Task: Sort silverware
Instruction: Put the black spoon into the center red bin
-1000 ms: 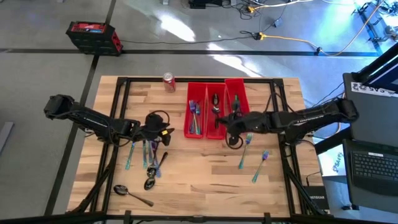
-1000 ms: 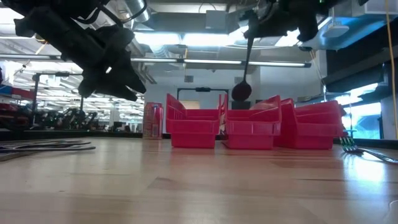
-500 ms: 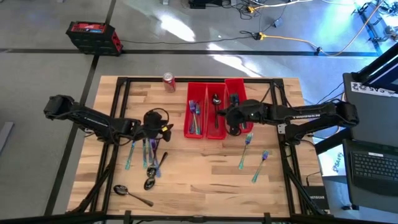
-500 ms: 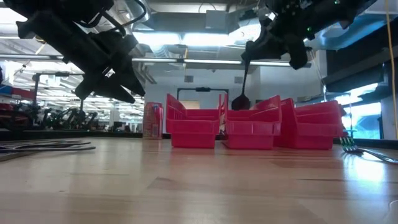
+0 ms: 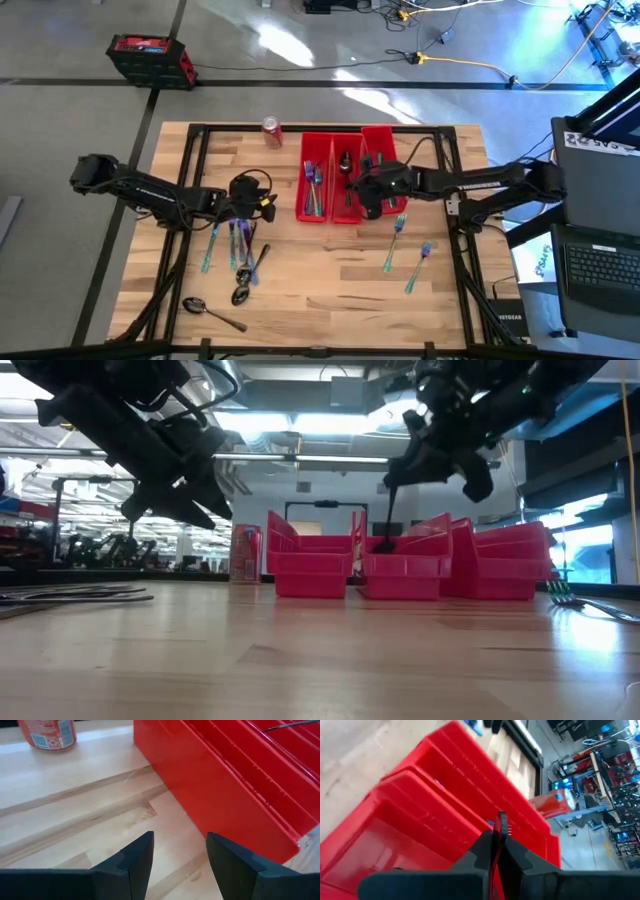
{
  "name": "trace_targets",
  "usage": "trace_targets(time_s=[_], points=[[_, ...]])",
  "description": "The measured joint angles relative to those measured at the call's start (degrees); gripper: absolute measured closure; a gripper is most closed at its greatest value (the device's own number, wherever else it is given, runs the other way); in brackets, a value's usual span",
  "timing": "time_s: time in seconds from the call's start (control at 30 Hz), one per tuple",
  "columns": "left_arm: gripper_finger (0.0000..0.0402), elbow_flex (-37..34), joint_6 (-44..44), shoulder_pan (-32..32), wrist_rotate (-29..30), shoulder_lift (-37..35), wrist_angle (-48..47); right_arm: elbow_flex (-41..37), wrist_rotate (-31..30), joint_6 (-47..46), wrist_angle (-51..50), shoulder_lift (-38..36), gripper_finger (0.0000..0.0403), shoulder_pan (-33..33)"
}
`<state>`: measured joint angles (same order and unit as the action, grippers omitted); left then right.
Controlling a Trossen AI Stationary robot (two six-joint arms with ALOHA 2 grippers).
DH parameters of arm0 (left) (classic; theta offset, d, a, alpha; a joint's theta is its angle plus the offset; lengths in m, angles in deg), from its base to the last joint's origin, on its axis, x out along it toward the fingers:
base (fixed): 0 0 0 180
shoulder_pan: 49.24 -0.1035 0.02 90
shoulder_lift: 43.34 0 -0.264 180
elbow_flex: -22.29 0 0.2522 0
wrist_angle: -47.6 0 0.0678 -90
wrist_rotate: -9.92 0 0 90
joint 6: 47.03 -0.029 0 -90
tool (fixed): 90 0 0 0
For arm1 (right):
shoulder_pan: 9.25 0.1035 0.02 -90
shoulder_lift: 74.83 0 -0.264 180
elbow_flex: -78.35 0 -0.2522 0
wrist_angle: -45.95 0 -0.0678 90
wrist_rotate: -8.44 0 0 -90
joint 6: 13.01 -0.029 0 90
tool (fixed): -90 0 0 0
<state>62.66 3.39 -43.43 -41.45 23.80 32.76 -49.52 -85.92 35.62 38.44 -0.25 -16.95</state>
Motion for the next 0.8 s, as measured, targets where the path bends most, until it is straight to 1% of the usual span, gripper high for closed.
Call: trace_targets(time_s=[0.33, 0.6, 0.8], points=[[0.0231, 0.00, 0.06, 0.02, 0.00, 0.00, -0.08, 0.02, -0.40, 2.22, 4.03, 5.90, 0.0403, -2.19], [0.0231, 0.00, 0.02, 0.02, -0.02, 0.03, -0.47, 0.07, -0.63, 2.92, 4.72, 7.00, 0.0402, -3.74], [0.0231, 0.00, 0.15, 0.02, -0.04, 0.07, -1.05, 0.07, -2.15, 2.92, 4.47, 7.00, 0.0389, -3.59]])
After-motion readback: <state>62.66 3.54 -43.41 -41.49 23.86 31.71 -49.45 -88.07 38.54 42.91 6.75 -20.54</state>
